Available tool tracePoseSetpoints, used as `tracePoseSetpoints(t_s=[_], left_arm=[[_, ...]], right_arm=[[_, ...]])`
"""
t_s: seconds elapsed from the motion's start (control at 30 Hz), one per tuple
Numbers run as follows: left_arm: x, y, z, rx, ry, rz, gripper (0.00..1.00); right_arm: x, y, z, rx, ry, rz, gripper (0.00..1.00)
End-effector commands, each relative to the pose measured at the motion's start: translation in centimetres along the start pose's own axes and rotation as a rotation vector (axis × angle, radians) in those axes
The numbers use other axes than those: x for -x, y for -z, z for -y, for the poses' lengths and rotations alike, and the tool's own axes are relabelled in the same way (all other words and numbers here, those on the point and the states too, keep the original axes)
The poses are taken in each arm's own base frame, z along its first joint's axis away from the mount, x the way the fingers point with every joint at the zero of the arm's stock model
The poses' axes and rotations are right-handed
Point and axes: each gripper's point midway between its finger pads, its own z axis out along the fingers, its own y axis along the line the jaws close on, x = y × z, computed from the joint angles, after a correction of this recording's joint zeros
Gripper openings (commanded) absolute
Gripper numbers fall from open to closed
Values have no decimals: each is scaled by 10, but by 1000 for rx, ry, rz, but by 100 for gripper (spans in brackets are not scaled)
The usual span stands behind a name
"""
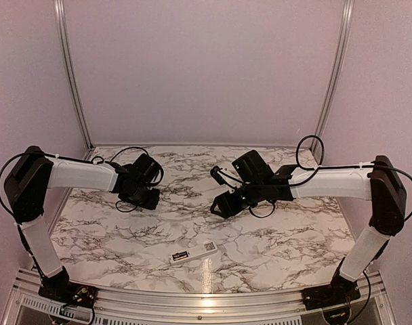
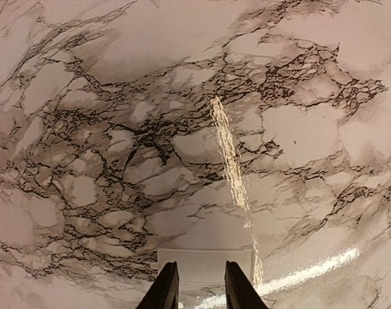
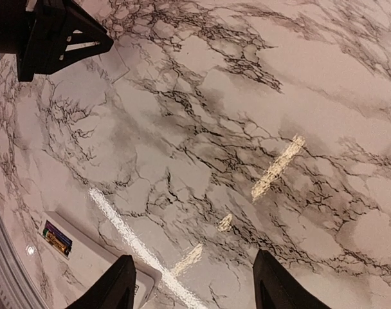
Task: Load the batteries into the remote control
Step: Pick up the battery cover from the center of the board.
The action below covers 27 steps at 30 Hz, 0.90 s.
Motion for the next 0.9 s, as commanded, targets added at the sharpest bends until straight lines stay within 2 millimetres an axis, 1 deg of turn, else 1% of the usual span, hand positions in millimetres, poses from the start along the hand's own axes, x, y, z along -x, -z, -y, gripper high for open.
tracePoseSetpoints(t_s=[0.0, 0.17, 0.4, 0.5, 0.7, 0.83, 0.87], left_arm=[[-14, -9, 14, -22, -40, -42, 24], [-18, -9, 24, -44, -67, -50, 20], [-25, -22, 32, -37, -98, -88, 14], [-27, -27, 31, -21, -105, -97, 13], [-38, -36, 27, 12, -131, -140, 7], [-49, -35, 28, 34, -166, -174, 0], [-52, -34, 29, 38, -175, -186, 0]], right_arm=[[7, 6, 2, 1, -3, 27, 61], [5, 4, 3, 0, -4, 22, 61], [4, 4, 2, 0, -3, 20, 61], [4, 4, 4, -4, -4, 18, 61], [4, 4, 4, -7, -4, 19, 61], [4, 4, 5, -11, -2, 19, 61], [4, 4, 5, -12, -3, 19, 61]])
